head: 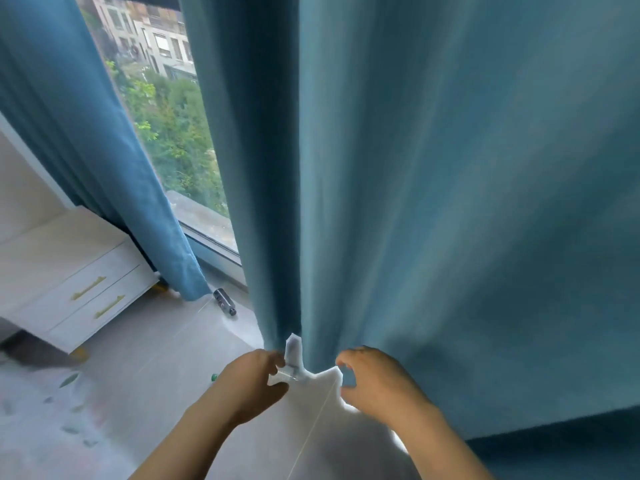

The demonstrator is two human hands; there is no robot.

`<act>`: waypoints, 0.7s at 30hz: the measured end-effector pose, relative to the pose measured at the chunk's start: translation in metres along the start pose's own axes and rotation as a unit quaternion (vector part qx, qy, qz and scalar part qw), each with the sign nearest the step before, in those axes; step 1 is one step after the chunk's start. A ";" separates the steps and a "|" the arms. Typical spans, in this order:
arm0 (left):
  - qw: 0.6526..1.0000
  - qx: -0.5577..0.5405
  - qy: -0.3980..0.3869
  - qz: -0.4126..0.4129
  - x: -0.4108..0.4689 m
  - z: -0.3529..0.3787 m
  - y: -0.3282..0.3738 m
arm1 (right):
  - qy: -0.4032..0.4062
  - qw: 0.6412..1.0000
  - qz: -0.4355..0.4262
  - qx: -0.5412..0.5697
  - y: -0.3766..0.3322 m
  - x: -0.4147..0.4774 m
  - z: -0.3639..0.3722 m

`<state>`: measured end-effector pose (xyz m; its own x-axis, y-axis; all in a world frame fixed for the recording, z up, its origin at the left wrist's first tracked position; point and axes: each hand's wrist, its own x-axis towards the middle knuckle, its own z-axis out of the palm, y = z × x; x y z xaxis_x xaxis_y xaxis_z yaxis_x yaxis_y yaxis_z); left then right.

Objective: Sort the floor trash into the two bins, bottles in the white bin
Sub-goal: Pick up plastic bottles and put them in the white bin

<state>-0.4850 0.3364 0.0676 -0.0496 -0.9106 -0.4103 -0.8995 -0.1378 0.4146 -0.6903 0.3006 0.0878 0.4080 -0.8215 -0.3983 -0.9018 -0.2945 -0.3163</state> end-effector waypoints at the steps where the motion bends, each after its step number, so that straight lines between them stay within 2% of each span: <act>1: 1.000 -0.005 0.003 -0.010 0.002 -0.008 -0.017 | -0.010 1.000 -0.004 -0.001 -0.015 0.013 -0.001; 11: 0.997 -0.012 0.004 -0.071 0.028 -0.075 -0.171 | -0.050 0.999 -0.017 0.004 -0.138 0.139 0.014; 21: 0.994 -0.033 -0.003 -0.102 0.100 -0.112 -0.232 | -0.078 0.995 -0.063 -0.020 -0.178 0.250 0.008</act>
<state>-0.2331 0.2340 0.0217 0.1285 -0.8584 -0.4966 -0.8602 -0.3457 0.3749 -0.4262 0.1516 0.0380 0.5319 -0.6924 -0.4875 -0.8462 -0.4119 -0.3381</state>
